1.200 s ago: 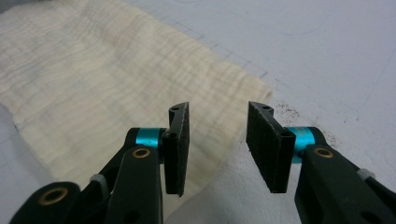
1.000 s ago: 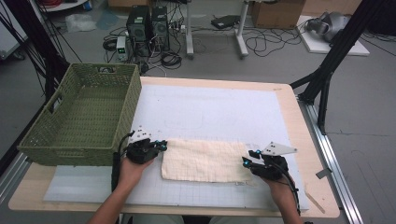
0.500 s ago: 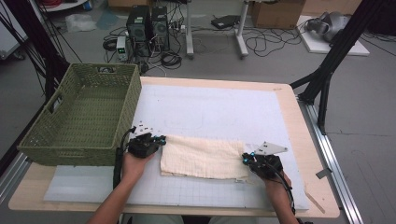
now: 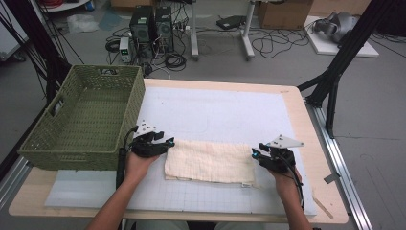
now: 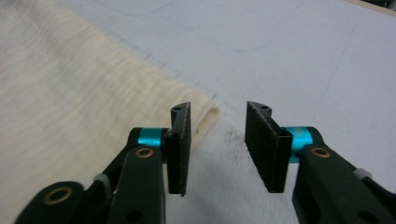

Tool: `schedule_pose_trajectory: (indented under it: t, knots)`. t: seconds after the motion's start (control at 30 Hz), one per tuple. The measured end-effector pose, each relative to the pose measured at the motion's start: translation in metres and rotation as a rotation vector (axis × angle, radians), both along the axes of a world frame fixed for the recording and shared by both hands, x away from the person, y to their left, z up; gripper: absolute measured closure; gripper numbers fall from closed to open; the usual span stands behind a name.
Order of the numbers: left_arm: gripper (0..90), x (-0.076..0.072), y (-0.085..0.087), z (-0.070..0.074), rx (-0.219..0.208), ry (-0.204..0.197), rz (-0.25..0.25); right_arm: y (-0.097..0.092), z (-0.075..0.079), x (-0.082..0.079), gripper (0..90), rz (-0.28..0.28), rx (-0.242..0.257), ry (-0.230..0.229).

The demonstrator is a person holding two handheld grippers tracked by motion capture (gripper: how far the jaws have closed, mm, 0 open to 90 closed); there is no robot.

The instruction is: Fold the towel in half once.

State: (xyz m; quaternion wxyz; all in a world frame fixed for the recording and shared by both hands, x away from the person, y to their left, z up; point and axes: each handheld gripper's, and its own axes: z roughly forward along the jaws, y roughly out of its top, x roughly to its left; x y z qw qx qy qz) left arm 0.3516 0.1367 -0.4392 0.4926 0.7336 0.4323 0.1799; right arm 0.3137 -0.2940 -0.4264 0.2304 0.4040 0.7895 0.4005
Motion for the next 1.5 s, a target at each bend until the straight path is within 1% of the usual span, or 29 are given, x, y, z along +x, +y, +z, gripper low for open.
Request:
schedule_pose_trajectory:
  t: [0.07,0.13,0.17,0.2,0.23,0.27,0.3,0.33,0.37,0.4,0.43,0.47,0.53,0.57,0.63,0.67,0.73,0.8,0.87,0.93,0.97,1.03,1.07,1.1,1.17,1.27,1.37,1.43,1.5]
  knots:
    - [44.9,0.008,-0.002,0.0,0.005,0.033,-0.005,0.004,-0.001,0.012,52.2,0.026,0.02,0.012]
    - [43.9,0.016,-0.005,-0.001,0.013,0.065,-0.028,0.011,-0.004,0.024,49.2,0.061,-0.003,0.033]
    - [44.0,0.02,-0.008,-0.003,0.037,0.086,-0.029,0.014,-0.006,0.027,49.1,0.072,-0.01,0.044]
    - [43.9,0.022,-0.009,-0.005,0.046,0.098,-0.027,0.017,-0.01,0.033,49.1,0.083,-0.015,0.071]
    - [44.1,0.024,-0.01,-0.007,0.056,0.111,-0.031,0.018,-0.014,0.038,50.7,0.096,-0.025,0.088]
    - [46.8,0.025,-0.012,-0.009,0.068,0.121,-0.044,0.019,-0.017,0.04,56.8,0.104,-0.036,0.112]
    - [50.2,0.025,-0.013,-0.011,0.079,0.128,-0.056,0.018,-0.021,0.043,61.5,0.121,-0.032,0.133]
    - [53.7,0.025,-0.015,-0.013,0.101,0.131,-0.069,0.016,-0.021,0.044,67.8,0.128,0.003,0.15]
    - [56.9,0.024,-0.015,-0.012,0.12,0.119,-0.075,0.015,-0.022,0.045,79.7,0.14,0.017,0.157]
    - [75.7,0.023,-0.015,-0.012,0.125,0.116,-0.109,0.015,-0.022,0.045,82.6,0.171,0.02,0.157]
    - [84.0,0.022,-0.016,-0.011,0.14,0.105,-0.107,0.016,-0.021,0.045,83.8,0.172,0.006,0.154]
    - [85.9,0.022,-0.016,-0.01,0.148,0.094,-0.104,0.017,-0.02,0.044,84.3,0.165,-0.01,0.14]
    - [86.5,0.022,-0.014,-0.008,0.12,0.067,-0.069,0.016,-0.018,0.043,84.6,0.134,-0.032,0.111]
    - [86.5,0.022,-0.014,-0.007,0.093,0.057,-0.05,0.015,-0.017,0.043,84.6,0.11,-0.024,0.098]
    - [86.5,0.022,-0.016,-0.006,0.083,0.03,-0.03,0.015,-0.015,0.043,84.6,0.077,-0.033,0.061]
    - [86.6,0.023,-0.018,-0.006,0.094,0.019,-0.023,0.017,-0.014,0.044,84.6,0.054,-0.047,0.048]
    - [86.6,0.026,-0.021,-0.007,0.094,0.02,0.0,0.022,-0.014,0.046,84.5,0.026,-0.086,0.032]
    - [86.5,0.029,-0.024,-0.009,0.112,0.025,0.016,0.025,-0.016,0.048,84.4,-0.011,-0.101,0.025]
    - [86.4,0.031,-0.027,-0.011,0.133,0.04,0.021,0.03,-0.018,0.051,84.2,-0.03,-0.14,0.026]
    - [85.9,0.031,-0.028,-0.011,0.144,0.038,0.025,0.033,-0.021,0.052,83.4,-0.033,-0.171,0.022]
    - [85.0,0.031,-0.027,-0.01,0.134,0.041,0.032,0.033,-0.021,0.052,81.8,-0.036,-0.168,0.024]
    - [74.8,0.031,-0.023,-0.009,0.121,0.042,0.056,0.03,-0.019,0.051,74.4,-0.051,-0.161,0.021]
    - [67.2,0.031,-0.018,-0.006,0.087,0.044,0.062,0.029,-0.017,0.05,71.5,-0.061,-0.147,0.019]
    - [62.0,0.03,-0.014,-0.004,0.066,0.038,0.063,0.024,-0.014,0.047,68.1,-0.07,-0.125,0.005]
    - [53.6,0.027,-0.007,0.001,0.04,0.031,0.06,0.017,-0.008,0.042,61.9,-0.074,-0.084,-0.011]
    - [52.1,0.018,-0.001,0.005,0.022,0.025,0.032,0.005,-0.002,0.031,55.4,-0.066,-0.036,-0.022]
    - [50.3,0.009,0.0,0.004,0.017,0.031,-0.01,-0.001,-0.002,0.017,51.4,-0.042,-0.017,-0.028]
    - [49.5,0.004,-0.002,0.005,0.015,0.054,-0.052,-0.002,-0.003,0.009,49.0,-0.019,-0.006,-0.022]
    - [49.6,-0.003,-0.006,0.006,0.016,0.025,-0.079,0.0,-0.007,-0.002,45.7,0.019,0.019,-0.004]
